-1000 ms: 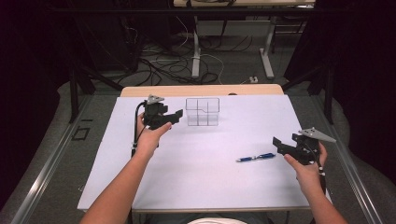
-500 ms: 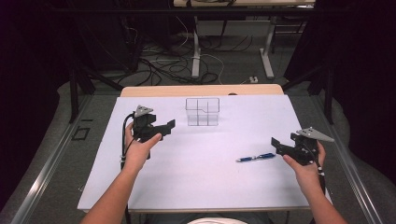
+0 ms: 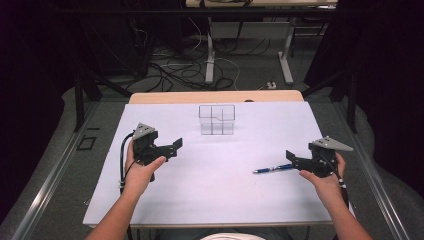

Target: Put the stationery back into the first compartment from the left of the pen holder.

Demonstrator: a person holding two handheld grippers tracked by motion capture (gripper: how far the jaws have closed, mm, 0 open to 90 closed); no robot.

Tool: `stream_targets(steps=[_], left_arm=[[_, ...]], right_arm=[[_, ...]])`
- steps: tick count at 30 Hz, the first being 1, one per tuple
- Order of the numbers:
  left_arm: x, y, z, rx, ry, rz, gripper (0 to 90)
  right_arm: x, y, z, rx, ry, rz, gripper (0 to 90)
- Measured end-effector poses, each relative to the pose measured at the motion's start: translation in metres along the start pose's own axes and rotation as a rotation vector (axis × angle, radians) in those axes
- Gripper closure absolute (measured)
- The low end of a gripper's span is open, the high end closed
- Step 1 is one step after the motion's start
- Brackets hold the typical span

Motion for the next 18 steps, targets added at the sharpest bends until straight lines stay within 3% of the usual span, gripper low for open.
stream_targets(steps=[2, 8, 11, 15, 18], left_arm=[[-0.001, 0.004, -0.002, 0.015, -0.003, 0.002, 0.2], [-0.005, 0.014, -0.004, 0.081, -0.014, 0.007, 0.2], [-0.006, 0.018, -0.006, 0.087, 0.002, 0.004, 0.2], [-0.005, 0.022, -0.007, 0.101, 0.005, 0.002, 0.2], [-0.004, 0.026, -0.006, 0.082, 0.01, 0.007, 0.2]], right_arm=[[0.0, -0.001, 0.004, -0.02, -0.017, 0.006, 6.9], [0.0, -0.004, 0.01, -0.108, -0.007, 0.037, 8.3], [0.001, -0.003, 0.011, -0.17, 0.0, 0.038, 14.6], [0.002, -0.002, 0.012, -0.223, 0.001, 0.054, 14.9], [0.003, -0.003, 0.015, -0.267, -0.001, 0.06, 15.7]])
Point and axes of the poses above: each handheld gripper's, and its own axes: x roughly forward along the jaws, y roughly out of its underside, z roughly to its left, the point moved 5 cm from there along x, roughly forward along the jaws, and after that the axes turned 6 degrees about -x, right-handed, at the moved point
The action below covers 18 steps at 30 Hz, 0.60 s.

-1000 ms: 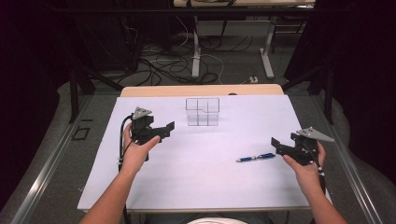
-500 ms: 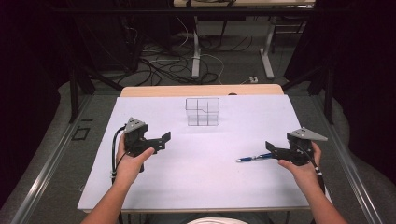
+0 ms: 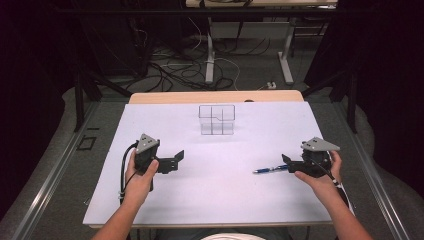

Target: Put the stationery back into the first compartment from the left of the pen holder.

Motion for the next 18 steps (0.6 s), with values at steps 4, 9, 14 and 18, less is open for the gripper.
stream_targets(steps=[4, 9, 14, 18], left_arm=[[0.0, 0.002, 0.002, -0.012, 0.001, 0.002, 0.2], [-0.001, 0.003, 0.004, 0.002, -0.008, 0.009, 0.2], [-0.004, 0.002, 0.008, -0.004, -0.02, 0.003, 0.2], [-0.005, 0.003, 0.011, -0.02, -0.023, 0.003, 0.2]], right_arm=[[0.001, -0.002, 0.006, -0.082, -0.019, 0.004, 20.6], [0.004, -0.006, 0.014, -0.177, -0.063, 0.018, 25.2], [0.008, -0.012, 0.015, -0.234, -0.088, 0.053, 27.0], [0.01, -0.018, 0.015, -0.289, -0.097, 0.064, 28.7]])
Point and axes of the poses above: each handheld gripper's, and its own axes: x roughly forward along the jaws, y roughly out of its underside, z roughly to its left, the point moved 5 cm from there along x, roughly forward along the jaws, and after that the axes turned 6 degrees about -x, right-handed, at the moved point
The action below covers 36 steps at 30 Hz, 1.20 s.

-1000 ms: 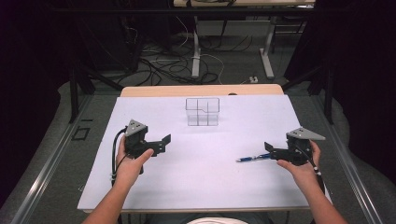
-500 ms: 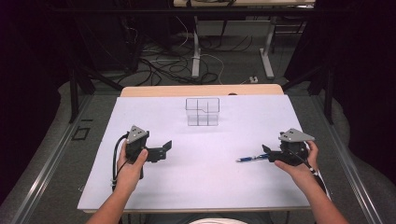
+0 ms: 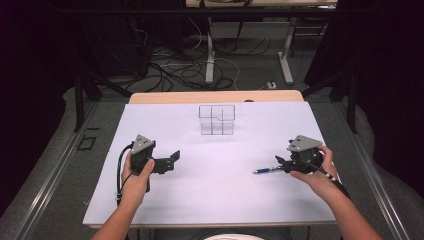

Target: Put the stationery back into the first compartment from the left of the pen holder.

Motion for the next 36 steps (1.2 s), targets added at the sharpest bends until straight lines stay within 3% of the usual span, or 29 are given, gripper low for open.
stream_targets(steps=[3, 7, 9, 13, 14, 17, 23, 36], left_arm=[[0.001, 0.001, 0.003, 0.012, -0.013, -0.001, 0.2], [0.0, 0.001, 0.004, 0.007, -0.014, 0.001, 0.2], [0.0, 0.001, 0.005, 0.017, -0.018, 0.001, 0.2], [-0.001, 0.001, 0.005, 0.015, -0.021, -0.003, 0.2], [-0.001, 0.001, 0.006, 0.016, -0.022, -0.003, 0.1], [-0.001, 0.001, 0.006, 0.004, -0.022, -0.007, 0.2], [-0.002, 0.001, 0.009, 0.0, -0.028, -0.004, 0.2], [-0.001, 0.002, 0.01, -0.002, -0.025, 0.004, 0.2]], right_arm=[[0.002, -0.004, 0.002, -0.06, -0.006, 0.031, 29.0], [0.005, -0.009, 0.007, -0.198, -0.011, 0.103, 29.1], [0.008, -0.012, 0.01, -0.243, -0.025, 0.112, 29.3], [0.014, -0.017, 0.016, -0.293, -0.055, 0.123, 31.2], [0.013, -0.018, 0.016, -0.317, -0.065, 0.154, 31.3], [0.016, -0.021, 0.016, -0.366, -0.069, 0.167, 32.2], [0.017, -0.026, 0.017, -0.409, -0.085, 0.183, 33.8], [0.02, -0.038, 0.027, -0.5, -0.18, 0.172, 51.3]])
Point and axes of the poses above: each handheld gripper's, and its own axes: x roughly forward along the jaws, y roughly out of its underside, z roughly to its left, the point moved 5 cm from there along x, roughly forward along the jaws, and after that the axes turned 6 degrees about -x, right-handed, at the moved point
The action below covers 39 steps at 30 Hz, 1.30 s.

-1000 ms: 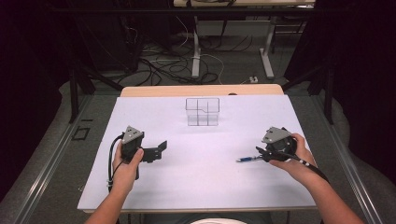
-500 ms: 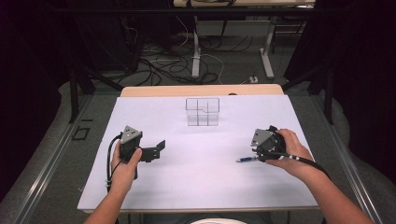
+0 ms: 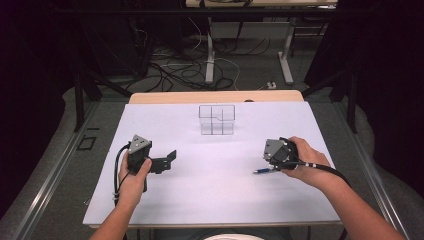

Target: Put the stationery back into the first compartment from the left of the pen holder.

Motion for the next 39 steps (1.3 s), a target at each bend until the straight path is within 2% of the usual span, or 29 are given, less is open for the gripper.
stream_targets(steps=[2, 4, 5, 7, 8, 9, 17, 21, 22, 23, 24, 25, 28, 29, 33, 35, 39], left_arm=[[0.0, 0.0, 0.0, -0.001, -0.001, -0.002, 0.2], [0.0, 0.0, 0.001, 0.001, -0.001, -0.001, 0.2], [0.0, 0.0, 0.001, 0.002, -0.001, 0.0, 0.2], [0.0, 0.0, 0.001, 0.002, -0.001, -0.001, 0.2], [0.0, 0.0, 0.001, 0.006, -0.003, 0.001, 0.2], [-0.001, 0.0, 0.001, 0.003, -0.003, 0.003, 0.2], [0.0, 0.0, 0.002, -0.005, -0.001, 0.001, 0.2], [0.0, 0.0, 0.002, 0.007, -0.003, 0.007, 0.2], [0.0, 0.0, 0.002, 0.011, -0.003, 0.008, 0.2], [0.0, 0.0, 0.002, 0.011, -0.003, 0.008, 0.2], [0.0, 0.0, 0.002, 0.011, -0.003, 0.008, 0.2], [0.0, 0.0, 0.002, 0.01, -0.003, 0.007, 0.2], [0.0, 0.001, 0.002, 0.001, -0.001, 0.005, 0.2], [0.0, 0.001, 0.002, 0.002, -0.002, 0.006, 0.2], [0.0, 0.0, 0.003, 0.001, -0.001, 0.008, 0.2], [0.0, 0.0, 0.003, 0.006, -0.004, 0.007, 0.2], [0.0, 0.0, 0.004, -0.002, -0.003, 0.006, 0.2]], right_arm=[[0.001, -0.001, 0.001, -0.006, -0.03, 0.016, 51.5], [0.002, -0.003, 0.002, -0.043, -0.058, 0.036, 51.6], [0.004, -0.004, 0.002, -0.06, -0.053, 0.023, 51.6], [0.003, -0.004, 0.004, -0.089, -0.101, 0.078, 50.7], [0.011, -0.006, 0.005, -0.08, -0.054, -0.018, 50.6], [0.007, -0.005, 0.006, -0.099, -0.102, 0.051, 50.7], [0.014, -0.008, 0.014, -0.192, -0.156, 0.05, 53.4], [0.017, -0.01, 0.017, -0.198, -0.178, 0.054, 56.0], [0.018, -0.01, 0.017, -0.212, -0.184, 0.054, 56.7], [0.019, -0.01, 0.019, -0.205, -0.187, 0.06, 57.0], [0.02, -0.011, 0.018, -0.222, -0.193, 0.055, 57.6], [0.02, -0.011, 0.02, -0.21, -0.199, 0.065, 57.9], [0.023, -0.012, 0.02, -0.235, -0.21, 0.063, 58.5], [0.023, -0.011, 0.022, -0.213, -0.217, 0.073, 58.8], [0.026, -0.011, 0.023, -0.208, -0.238, 0.072, 61.6], [0.029, -0.011, 0.025, -0.206, -0.234, 0.048, 62.2], [0.03, -0.009, 0.027, -0.212, -0.263, 0.081, 62.9]])
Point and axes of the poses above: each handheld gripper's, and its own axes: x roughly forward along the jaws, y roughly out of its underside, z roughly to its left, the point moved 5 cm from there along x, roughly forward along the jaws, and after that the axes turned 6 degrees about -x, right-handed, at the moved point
